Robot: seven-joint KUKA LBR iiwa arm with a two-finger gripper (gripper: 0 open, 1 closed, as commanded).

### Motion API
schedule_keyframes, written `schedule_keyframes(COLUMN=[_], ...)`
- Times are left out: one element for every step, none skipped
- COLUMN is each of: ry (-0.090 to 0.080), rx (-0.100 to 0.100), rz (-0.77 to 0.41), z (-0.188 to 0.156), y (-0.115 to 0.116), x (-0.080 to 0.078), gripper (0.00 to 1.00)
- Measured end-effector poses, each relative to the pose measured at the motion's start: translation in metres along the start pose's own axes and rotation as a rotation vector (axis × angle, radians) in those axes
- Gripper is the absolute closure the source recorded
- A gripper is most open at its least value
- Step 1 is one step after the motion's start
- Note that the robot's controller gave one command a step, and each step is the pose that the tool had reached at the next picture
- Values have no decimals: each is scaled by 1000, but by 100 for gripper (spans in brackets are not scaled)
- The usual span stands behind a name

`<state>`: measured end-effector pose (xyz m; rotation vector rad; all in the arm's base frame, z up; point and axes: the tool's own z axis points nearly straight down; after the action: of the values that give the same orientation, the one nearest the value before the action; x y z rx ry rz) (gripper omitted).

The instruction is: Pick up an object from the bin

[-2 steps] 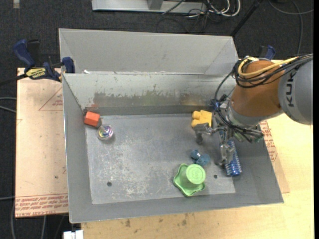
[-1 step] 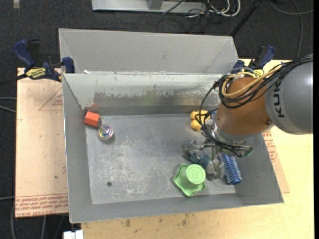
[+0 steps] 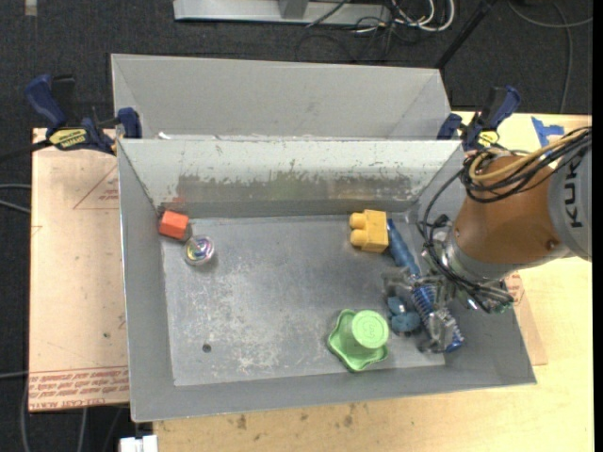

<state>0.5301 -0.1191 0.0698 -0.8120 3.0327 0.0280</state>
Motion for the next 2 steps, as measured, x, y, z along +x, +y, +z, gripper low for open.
schedule_keyframes(ry=[5,4], rx=[7,6], rz=[-3,-808], z=[0,-77], y=[-3,-19], x=[3,4], gripper=[100,100])
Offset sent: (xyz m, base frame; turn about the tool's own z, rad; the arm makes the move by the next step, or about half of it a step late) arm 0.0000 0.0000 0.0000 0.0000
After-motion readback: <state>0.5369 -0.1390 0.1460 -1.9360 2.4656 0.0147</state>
